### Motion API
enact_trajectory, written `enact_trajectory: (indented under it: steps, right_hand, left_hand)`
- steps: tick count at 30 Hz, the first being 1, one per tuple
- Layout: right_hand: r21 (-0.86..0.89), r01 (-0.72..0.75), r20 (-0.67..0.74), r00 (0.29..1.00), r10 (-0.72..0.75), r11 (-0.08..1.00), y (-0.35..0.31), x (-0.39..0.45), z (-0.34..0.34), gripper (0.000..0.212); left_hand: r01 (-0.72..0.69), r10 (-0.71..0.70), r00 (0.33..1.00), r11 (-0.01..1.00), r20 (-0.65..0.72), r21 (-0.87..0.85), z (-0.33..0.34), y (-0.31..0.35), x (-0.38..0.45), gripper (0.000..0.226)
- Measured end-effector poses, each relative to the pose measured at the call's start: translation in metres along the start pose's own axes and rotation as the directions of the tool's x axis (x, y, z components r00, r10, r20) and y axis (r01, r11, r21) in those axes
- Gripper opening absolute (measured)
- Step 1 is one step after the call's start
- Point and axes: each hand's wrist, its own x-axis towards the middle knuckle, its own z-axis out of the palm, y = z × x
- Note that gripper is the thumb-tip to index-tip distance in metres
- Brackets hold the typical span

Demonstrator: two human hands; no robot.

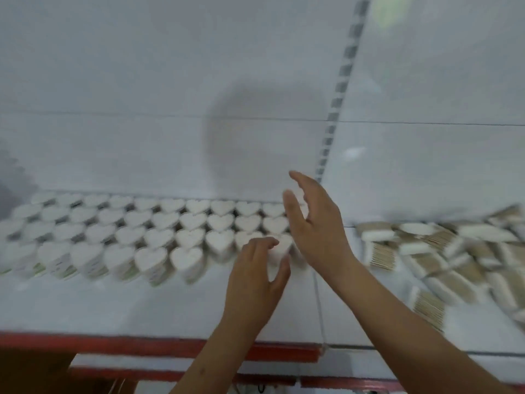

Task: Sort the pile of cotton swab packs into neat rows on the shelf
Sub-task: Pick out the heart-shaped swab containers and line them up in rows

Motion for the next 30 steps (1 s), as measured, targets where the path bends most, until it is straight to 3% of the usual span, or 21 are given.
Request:
enact_trajectory:
  steps: [6,10,13,20,30]
  right_hand:
    - [-0.249,-0.112,-0.223,0.973,0.055,0.962,0.045,0.017,-0.118,0.056]
    - [-0.210,-0.208,-0.304,0.943,0.138,0.955,0.078,-0.004,-0.191,0.057]
    - [-0.260,-0.209,-0.341,0.933,0.113,0.943,0.104,-0.033,-0.259,0.057]
    - [-0.396,-0.288,-0.454,0.887,0.086,0.872,0.182,-0.122,-0.473,0.057]
    - [-0.363,-0.533,-0.665,0.723,0.188,0.764,0.278,-0.216,-0.686,0.056]
  left_hand:
    - [-0.222,0.251,0.939,0.965,0.235,-0.143,0.081,0.087,0.018,0.048]
    - [-0.232,0.297,0.916,0.941,0.271,-0.248,0.133,0.144,-0.004,0.046]
    - [-0.252,0.331,0.897,0.928,0.293,-0.275,0.179,0.194,-0.030,0.048]
    - [-0.308,0.429,0.838,0.883,0.338,-0.355,0.298,0.353,-0.085,0.048]
    - [-0.348,0.541,0.715,0.825,0.442,-0.446,0.447,0.511,-0.125,0.043]
